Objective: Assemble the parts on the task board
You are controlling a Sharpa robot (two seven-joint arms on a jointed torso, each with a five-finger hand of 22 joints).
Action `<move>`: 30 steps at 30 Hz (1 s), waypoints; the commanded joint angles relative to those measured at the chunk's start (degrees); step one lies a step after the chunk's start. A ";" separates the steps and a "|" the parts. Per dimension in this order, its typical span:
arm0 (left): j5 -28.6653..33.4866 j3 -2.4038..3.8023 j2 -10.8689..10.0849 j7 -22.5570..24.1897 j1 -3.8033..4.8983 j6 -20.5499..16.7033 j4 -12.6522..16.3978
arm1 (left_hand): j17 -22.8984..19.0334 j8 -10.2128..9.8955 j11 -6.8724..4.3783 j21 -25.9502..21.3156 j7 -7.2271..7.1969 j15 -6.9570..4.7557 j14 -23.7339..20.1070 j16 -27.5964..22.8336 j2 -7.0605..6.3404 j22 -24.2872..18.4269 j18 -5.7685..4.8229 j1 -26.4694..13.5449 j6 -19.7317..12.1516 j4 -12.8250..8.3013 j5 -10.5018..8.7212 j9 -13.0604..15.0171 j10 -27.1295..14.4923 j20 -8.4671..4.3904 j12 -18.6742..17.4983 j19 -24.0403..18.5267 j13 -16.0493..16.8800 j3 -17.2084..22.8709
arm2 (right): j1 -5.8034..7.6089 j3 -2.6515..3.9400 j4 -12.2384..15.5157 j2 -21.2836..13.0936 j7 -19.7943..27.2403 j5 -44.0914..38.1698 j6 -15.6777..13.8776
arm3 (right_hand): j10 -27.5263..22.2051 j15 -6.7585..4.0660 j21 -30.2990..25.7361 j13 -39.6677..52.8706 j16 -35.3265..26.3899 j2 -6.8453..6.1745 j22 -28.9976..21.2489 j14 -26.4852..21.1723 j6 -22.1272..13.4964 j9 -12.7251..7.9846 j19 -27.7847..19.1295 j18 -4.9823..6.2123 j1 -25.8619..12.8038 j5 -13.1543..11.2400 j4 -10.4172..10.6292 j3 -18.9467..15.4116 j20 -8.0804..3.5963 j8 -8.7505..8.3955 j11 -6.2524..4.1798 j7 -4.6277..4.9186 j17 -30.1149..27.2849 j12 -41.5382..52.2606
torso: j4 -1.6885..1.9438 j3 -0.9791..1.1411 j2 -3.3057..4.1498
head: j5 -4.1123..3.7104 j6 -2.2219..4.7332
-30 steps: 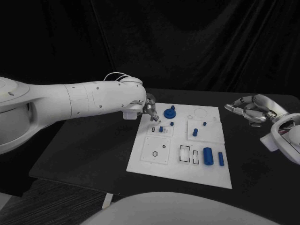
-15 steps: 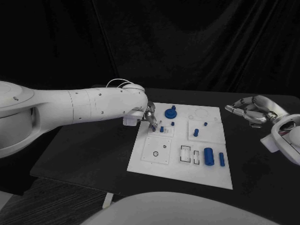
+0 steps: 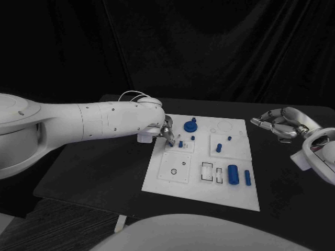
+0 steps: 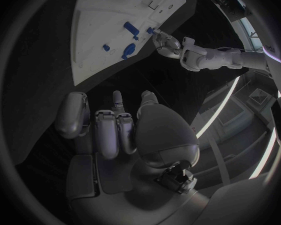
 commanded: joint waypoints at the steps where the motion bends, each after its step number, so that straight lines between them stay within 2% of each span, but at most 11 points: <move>1: -1.91 0.02 0.17 1.17 -0.20 -0.85 -0.06 | 15.22 -0.68 -0.19 -0.65 -1.04 -0.26 6.34 0.80 0.43 11.74 -0.40 -0.10 0.80 -0.88 1.19 0.67 6.28 -0.34 0.14 -0.45 14.75 6.01 | -0.21 0.05 0.05 0.02 -0.86 -0.27 0.35 | 3.24 -0.07 -1.38 10.16 -0.17 0.48 9.01 4.52 0.04 -0.67 -0.43 -0.54 2.26 0.89 0.11 -0.34 0.00 -0.15 0.13 -0.14 8.10 -0.84 | -0.02 0.02 -0.03 | 0.10 0.00; 11: -2.31 0.02 0.51 1.80 -0.46 -0.48 -0.36 | 15.22 -0.88 -0.08 -0.79 -0.95 -0.17 6.34 0.80 0.43 11.71 -0.38 -0.96 0.89 -0.89 -0.25 0.62 6.28 -0.24 0.14 -0.52 14.75 6.04 | -0.41 0.05 -0.08 0.15 -1.06 -0.27 0.76 | 3.18 -0.06 -1.57 10.06 -0.22 0.48 8.96 4.49 0.08 -0.69 -0.49 -0.51 2.34 0.88 0.11 -0.31 0.01 -0.15 0.15 -0.14 8.00 -0.90 | -0.04 0.02 -0.01 | 0.17 0.00; 30: -2.35 0.01 0.63 2.32 -0.78 1.13 -0.17 | 15.22 -1.01 -0.05 -0.96 -0.93 -0.14 6.34 0.80 0.42 11.66 -0.35 -1.31 0.88 -0.92 -0.97 0.58 6.28 -0.21 0.14 -0.60 14.75 5.99 | -0.53 0.05 -0.26 0.24 -1.45 -0.27 1.22 | 3.12 -0.04 -1.88 9.97 -0.29 0.54 8.88 4.47 0.09 -0.72 -0.59 -0.45 2.45 0.90 0.10 -0.24 0.01 -0.16 0.17 -0.14 7.87 -0.95 | -0.04 0.00 0.00 | 0.22 0.00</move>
